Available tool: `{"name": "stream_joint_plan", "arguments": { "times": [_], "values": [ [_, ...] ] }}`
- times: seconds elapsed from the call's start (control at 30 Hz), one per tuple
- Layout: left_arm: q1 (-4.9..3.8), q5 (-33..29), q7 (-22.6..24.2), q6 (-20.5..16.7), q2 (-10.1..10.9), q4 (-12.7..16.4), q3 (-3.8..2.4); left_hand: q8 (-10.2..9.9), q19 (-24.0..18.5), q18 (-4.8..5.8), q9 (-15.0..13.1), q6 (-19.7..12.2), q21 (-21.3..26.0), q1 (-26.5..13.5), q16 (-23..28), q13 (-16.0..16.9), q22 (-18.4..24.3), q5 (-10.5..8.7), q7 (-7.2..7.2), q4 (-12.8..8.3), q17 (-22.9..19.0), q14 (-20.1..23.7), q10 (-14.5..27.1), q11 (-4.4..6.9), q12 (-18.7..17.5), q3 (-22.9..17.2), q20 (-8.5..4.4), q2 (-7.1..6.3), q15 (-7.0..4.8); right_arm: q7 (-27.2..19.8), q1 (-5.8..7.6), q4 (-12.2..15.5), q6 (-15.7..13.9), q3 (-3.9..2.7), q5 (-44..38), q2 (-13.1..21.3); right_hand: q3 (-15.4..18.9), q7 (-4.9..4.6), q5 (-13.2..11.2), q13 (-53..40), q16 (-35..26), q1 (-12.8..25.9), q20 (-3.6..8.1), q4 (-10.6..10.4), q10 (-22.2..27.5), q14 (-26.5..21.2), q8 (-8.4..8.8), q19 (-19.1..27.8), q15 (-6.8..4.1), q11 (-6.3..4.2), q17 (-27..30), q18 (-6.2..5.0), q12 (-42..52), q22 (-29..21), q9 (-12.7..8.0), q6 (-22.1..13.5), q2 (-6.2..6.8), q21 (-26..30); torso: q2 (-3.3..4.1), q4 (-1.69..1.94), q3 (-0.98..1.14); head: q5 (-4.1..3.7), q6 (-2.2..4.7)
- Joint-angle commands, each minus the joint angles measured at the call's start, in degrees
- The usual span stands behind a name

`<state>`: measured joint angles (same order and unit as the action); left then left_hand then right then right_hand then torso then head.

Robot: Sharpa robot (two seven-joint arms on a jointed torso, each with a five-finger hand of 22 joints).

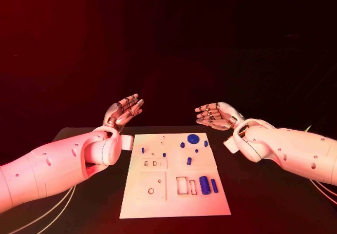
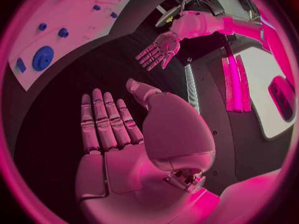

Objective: Assemble the parts on the task board

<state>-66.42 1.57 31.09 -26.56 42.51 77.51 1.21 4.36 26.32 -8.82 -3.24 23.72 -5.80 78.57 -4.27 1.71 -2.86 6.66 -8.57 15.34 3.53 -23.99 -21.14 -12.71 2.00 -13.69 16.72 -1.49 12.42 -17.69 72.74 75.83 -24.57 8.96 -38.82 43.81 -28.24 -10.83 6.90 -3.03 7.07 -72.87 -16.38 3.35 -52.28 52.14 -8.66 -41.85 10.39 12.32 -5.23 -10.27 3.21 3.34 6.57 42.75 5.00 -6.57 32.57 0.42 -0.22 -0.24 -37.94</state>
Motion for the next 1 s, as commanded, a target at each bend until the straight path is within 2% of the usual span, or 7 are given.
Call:
{"name": "stream_joint_plan", "arguments": {
  "times": [0.03,0.1,0.23,0.5,0.67,0.87,1.0],
  "values": [
    [-0.21,0.42,0.26,0.45,0.86,1.56,-0.06,2.33,11.31,0.71,-1.89,6.13,-3.79,0.87,-2.6,1.3,-2.14,0.91,-6.69,0.31,2.09,-9.42,-9.88,-1.13,1.78,0.21,0.02,-0.19,0.53,1.32,0.51,0.03,-0.19,-0.08,-5.97,0.01,-0.73,-3.48,1.11,-0.67,0.86,-1.3,0.05,1.22,-2.6,2.19,-1.51,-4.16,-0.55,-0.69,-0.87,-0.29,0.83,0.74,1.16,4.4,1.33,-1.25,1.06,0.46,-0.08,-0.31,-0.22],
    [-0.3,0.49,0.14,0.72,1.63,2.7,-0.06,3.59,15.39,-0.31,-2.67,10.46,-5.58,1.51,-5.44,1.73,-2.48,0.91,-6.54,0.23,3.99,-19.02,-18.1,-1.21,2.8,-0.19,-0.11,-0.45,-0.3,2.6,0.93,0.03,0.21,-0.11,-10.73,-0.04,-1.55,-2.99,1.12,-0.63,1.46,-1.56,0.59,1.34,-4.63,4.55,-1.95,-6.59,-1.27,-1.27,-1.07,-0.39,0.8,0.82,1.33,6.3,1.98,-1.85,1.55,0.72,-0.13,-0.53,-0.31],
    [-0.53,0.49,-0.4,1.5,3.46,5.53,-0.09,5.96,21.33,-1.7,-4.17,18.34,-8.38,2.32,-8.43,2.17,-3.05,0.86,-6.11,0.21,6.49,-25.06,-27.27,0.13,3.91,-1.1,-0.59,-1.0,-2.13,6.24,1.67,-0.1,2.05,-0.16,-21.01,-0.42,-3.1,-1.56,1.08,-0.69,2.76,-1.29,2.17,0.83,-8.94,9.38,-2.57,-10.98,-2.93,-2.76,-1.9,-0.42,0.75,0.88,1.71,9.13,3.74,-2.82,2.59,1.1,-0.29,-0.99,-0.66],
    [-0.86,0.11,-0.84,2.47,6.75,11.72,-0.33,7.12,25.97,-1.76,-4.83,20.96,-10.96,3.21,-11.43,2.26,-3.67,0.85,-5.0,-0.1,9.62,-28.69,-30.91,1.29,3.86,-2.22,-2.14,-1.96,-3.6,12.0,2.36,-0.04,3.46,-0.29,-36.48,-1.17,-3.76,0.14,0.94,-0.84,6.29,-1.71,6.3,0.14,-14.57,19.72,-3.7,-20.58,-6.59,-5.02,-5.17,-0.32,0.57,2.28,3.13,12.39,5.44,-6.87,4.91,1.89,-1.01,-2.02,-0.51],
    [-1.21,0.07,-0.94,3.19,8.2,14.73,-0.99,7.33,26.74,-1.69,-4.96,21.27,-11.5,3.58,-11.97,2.24,-3.79,0.82,-4.84,-0.41,10.34,-28.82,-31.54,1.47,3.67,-2.55,-2.46,-2.43,-3.79,15.44,2.75,0.54,4.24,-0.38,-43.7,-1.78,-0.66,1.09,0.96,-1.16,15.43,-1.8,10.65,-0.08,-16.27,32.96,-3.8,-32.22,-10.16,-6.75,-12.75,-0.18,0.39,7.05,4.29,14.01,6.82,-15.93,6.11,2.4,-1.38,-2.83,-0.24],
    [-1.83,0.06,-0.95,3.56,9.21,16.69,-1.28,7.32,26.17,-1.55,-5.0,21.17,-11.2,3.66,-11.43,2.16,-3.55,0.81,-4.78,-0.51,10.59,-27.28,-31.59,1.33,3.23,-2.83,-2.32,-2.69,-3.48,17.72,2.97,0.35,5.41,-0.41,-47.51,-2.71,-1.4,1.6,1.06,-1.99,30.34,-1.25,11.37,-1.86,-14.1,32.07,-2.78,-34.23,-10.67,-6.79,-25.69,0.25,0.36,13.01,5.84,14.28,8.3,-23.78,7.18,3.0,-1.75,-3.23,0.27],
    [-2.15,0.06,-0.97,3.72,9.73,17.64,-1.38,7.3,26.02,-1.53,-5.01,21.13,-11.12,3.67,-11.31,2.14,-3.49,0.81,-4.78,-0.53,10.63,-26.97,-31.55,1.28,3.12,-2.89,-2.27,-2.74,-3.41,18.71,3.03,-0.33,6.39,-0.42,-48.73,-3.53,-1.22,1.59,1.08,-2.82,47.97,-1.4,11.2,-2.9,-12.59,32.6,-2.33,-37.55,-10.34,-7.03,-41.77,2.64,0.65,34.44,7.37,13.97,8.73,-42.42,7.69,3.39,-1.93,-3.51,0.53]
  ]
}}
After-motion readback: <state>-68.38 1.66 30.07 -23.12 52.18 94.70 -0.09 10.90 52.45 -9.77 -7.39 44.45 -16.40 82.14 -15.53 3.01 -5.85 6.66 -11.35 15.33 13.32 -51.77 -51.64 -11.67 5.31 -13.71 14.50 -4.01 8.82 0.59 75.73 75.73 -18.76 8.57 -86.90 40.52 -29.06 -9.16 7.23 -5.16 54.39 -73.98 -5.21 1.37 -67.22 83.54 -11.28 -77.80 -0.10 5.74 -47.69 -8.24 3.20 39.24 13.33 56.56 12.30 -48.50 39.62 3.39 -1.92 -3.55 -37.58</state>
